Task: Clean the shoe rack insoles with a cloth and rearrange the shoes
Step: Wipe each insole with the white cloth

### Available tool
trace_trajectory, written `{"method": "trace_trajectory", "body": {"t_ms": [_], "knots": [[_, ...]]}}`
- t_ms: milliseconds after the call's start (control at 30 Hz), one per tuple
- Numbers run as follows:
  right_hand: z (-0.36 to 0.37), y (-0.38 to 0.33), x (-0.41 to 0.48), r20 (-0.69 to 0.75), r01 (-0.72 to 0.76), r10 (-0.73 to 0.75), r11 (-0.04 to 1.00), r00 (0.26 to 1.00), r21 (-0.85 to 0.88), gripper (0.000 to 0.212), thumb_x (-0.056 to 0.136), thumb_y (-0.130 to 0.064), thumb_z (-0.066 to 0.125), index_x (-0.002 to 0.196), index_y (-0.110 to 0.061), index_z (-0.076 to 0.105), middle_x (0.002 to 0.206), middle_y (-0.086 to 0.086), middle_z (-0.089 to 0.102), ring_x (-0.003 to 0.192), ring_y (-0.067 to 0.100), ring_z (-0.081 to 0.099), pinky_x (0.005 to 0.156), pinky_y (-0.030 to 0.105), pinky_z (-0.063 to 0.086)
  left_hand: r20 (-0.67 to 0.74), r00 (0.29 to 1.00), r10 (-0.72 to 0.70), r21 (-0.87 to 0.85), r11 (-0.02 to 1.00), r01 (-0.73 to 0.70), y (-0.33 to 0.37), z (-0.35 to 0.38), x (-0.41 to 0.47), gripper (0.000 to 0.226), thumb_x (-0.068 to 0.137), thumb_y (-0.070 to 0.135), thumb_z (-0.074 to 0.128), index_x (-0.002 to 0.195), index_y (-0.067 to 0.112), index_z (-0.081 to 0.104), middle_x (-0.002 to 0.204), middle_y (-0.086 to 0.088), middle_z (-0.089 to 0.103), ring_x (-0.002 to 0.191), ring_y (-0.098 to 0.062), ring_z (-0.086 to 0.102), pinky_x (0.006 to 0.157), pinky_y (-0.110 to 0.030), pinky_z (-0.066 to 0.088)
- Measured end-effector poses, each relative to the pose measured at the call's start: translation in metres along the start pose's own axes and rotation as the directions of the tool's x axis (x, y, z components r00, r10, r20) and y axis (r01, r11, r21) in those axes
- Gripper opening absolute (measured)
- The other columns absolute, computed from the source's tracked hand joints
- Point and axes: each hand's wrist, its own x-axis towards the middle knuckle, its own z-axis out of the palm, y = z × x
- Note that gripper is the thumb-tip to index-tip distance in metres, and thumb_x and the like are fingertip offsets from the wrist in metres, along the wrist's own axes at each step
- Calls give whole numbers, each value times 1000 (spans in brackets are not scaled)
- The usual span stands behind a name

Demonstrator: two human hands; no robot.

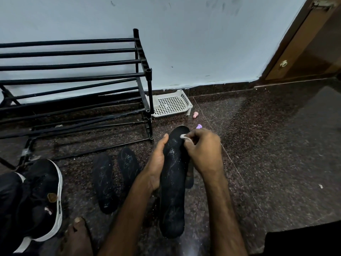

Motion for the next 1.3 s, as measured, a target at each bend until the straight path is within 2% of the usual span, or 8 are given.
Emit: {"method": "trace_trajectory", "body": {"t_ms": [133,300,433,567,800,967,1133,1300], "knots": [[-1,-7,1,-92,39,-42,999,995,-28,12,88,-13,70,99,-10,73,100,-2,67,87,9,60,85,18,48,-10,1000,5,-5,1000,-6,-2,5,3,63,97,59,35,106,10,74,92,-13,72,82,-24,68,74,-35,55],[3,-8,-3,177,110,-120,992,977,64,8,83,-14,75,91,-11,76,90,-3,71,78,9,65,78,25,55,-18,1000,-7,-77,997,5,2,2,0,68,97,62,34,103,9,77,101,-16,73,89,-27,72,81,-38,57],[4,5,1,-20,32,-33,999,999,-19,6,82,-15,73,88,-13,75,88,-2,70,78,13,65,81,34,56,-65,998,-28,-30,999,26,-1,1,3,68,95,65,36,109,9,72,98,-16,69,85,-27,65,79,-39,50],[7,-8,-1,90,117,-120,992,989,39,9,83,-14,74,92,-11,75,90,-3,69,77,7,63,76,6,45,-38,999,-13,-83,997,10,1,4,1,64,99,58,33,105,8,73,94,-15,74,83,-24,72,69,-32,59],[5,-2,0,-54,21,-22,1000,998,-20,9,85,-17,71,92,-13,74,90,-4,69,79,10,63,80,23,53,-71,997,-21,-61,998,17,1,8,1,62,99,58,33,112,9,68,92,-12,73,82,-23,71,70,-33,58],[7,-10,-4,209,72,-94,991,973,112,6,82,-14,75,88,-13,76,83,-7,71,68,0,63,67,14,50,-96,995,-12,-121,993,0,2,3,1,63,99,56,36,101,7,76,97,-15,73,83,-25,73,68,-32,59],[9,0,0,-51,26,-27,1000,998,-8,9,84,-17,71,91,-13,74,89,-3,70,77,10,62,76,18,48,-83,996,-13,-79,997,7,-4,8,1,60,101,52,32,100,7,71,82,-12,74,73,-21,72,60,-27,58],[11,-7,-4,203,92,-122,984,972,152,4,81,-14,76,85,-14,76,81,-8,69,65,0,60,64,12,46,-107,994,12,-107,994,-23,-2,6,1,57,100,51,37,97,8,75,89,-14,73,76,-23,73,64,-30,59]]}}
